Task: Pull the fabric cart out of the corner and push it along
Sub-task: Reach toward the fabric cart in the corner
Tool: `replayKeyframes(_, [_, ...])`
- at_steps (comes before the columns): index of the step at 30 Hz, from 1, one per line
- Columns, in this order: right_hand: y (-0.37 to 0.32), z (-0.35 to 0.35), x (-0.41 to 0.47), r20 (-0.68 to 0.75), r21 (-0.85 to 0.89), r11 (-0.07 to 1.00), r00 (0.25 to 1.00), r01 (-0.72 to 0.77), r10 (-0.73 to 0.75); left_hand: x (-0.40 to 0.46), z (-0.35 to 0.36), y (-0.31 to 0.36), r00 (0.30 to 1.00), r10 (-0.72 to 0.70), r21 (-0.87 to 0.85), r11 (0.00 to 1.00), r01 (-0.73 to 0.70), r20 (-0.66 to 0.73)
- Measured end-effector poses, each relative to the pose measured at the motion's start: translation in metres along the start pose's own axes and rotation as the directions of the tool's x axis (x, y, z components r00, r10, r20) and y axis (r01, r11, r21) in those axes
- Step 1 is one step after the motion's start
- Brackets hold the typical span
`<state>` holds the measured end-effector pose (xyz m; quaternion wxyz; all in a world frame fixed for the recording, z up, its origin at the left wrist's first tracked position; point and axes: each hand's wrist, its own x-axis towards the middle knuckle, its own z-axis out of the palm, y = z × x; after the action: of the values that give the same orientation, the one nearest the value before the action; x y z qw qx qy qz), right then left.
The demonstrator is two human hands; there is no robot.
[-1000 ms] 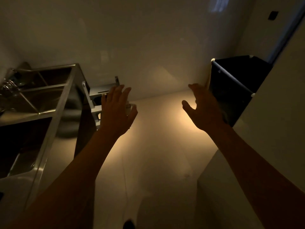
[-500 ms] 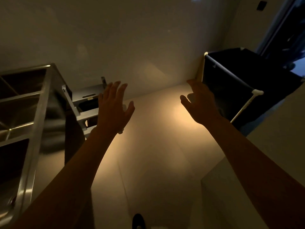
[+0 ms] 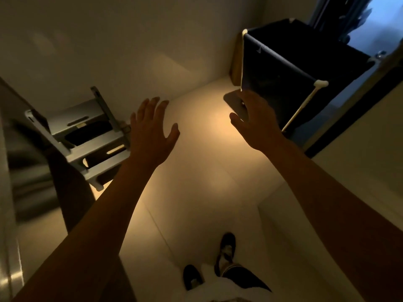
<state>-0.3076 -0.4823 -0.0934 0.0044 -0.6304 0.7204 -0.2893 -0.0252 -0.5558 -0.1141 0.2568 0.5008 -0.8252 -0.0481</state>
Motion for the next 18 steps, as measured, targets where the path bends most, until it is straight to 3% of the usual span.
replayKeyframes(18, [0.111,0.038,0.097,0.019,-0.007,0.993,0.993,-0.117,0.117,0.148,0.106,0.031,0.987,0.112,0.02,0.993,-0.115,0.118])
